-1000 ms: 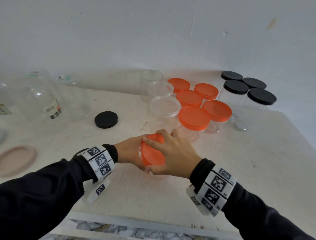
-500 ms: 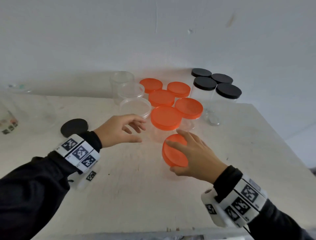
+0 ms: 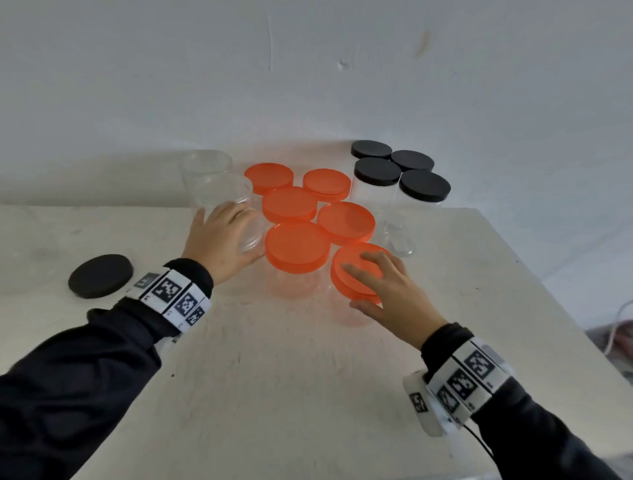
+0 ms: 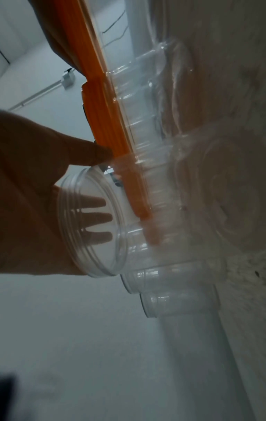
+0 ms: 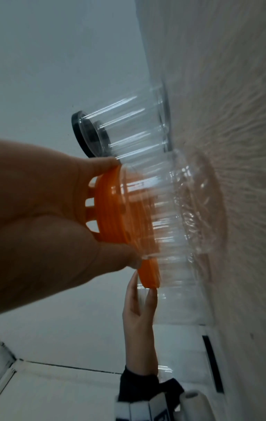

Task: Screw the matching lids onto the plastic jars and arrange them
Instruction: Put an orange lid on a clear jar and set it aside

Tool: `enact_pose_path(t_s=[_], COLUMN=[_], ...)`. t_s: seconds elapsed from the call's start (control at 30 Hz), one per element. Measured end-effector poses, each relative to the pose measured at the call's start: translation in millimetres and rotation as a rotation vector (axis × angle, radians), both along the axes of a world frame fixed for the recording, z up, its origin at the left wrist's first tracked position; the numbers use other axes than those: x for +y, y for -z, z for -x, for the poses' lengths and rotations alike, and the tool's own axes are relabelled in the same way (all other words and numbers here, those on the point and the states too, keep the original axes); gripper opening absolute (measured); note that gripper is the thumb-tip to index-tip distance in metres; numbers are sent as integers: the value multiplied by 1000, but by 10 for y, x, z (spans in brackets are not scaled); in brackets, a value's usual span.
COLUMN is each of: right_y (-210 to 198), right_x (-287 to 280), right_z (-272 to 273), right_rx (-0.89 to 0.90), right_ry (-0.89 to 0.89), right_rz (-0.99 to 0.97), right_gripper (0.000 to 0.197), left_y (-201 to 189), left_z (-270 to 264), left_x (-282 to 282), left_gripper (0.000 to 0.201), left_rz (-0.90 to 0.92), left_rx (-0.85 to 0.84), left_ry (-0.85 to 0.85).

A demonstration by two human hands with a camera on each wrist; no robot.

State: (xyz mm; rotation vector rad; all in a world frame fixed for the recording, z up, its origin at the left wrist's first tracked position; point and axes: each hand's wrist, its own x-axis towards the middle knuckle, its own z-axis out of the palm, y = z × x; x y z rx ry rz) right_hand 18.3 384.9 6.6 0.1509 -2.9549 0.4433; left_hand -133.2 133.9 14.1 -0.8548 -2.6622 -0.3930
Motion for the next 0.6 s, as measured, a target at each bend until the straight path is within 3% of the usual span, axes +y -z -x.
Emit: enact_pose_path(t_s=[0.47, 0.6], right_y=[70, 63], right_x=[72, 64], right_z=[273, 315], right_rx=[64, 11], right_ry=[-76, -58], right_rz=[-9, -59], right_gripper=[56, 57], left_y=[17, -81], left_z=[55, -9], left_x=[-147, -197], left_gripper=[71, 83], left_rz=[-24, -87], left_rx=[-102, -189], left_ry=[8, 75])
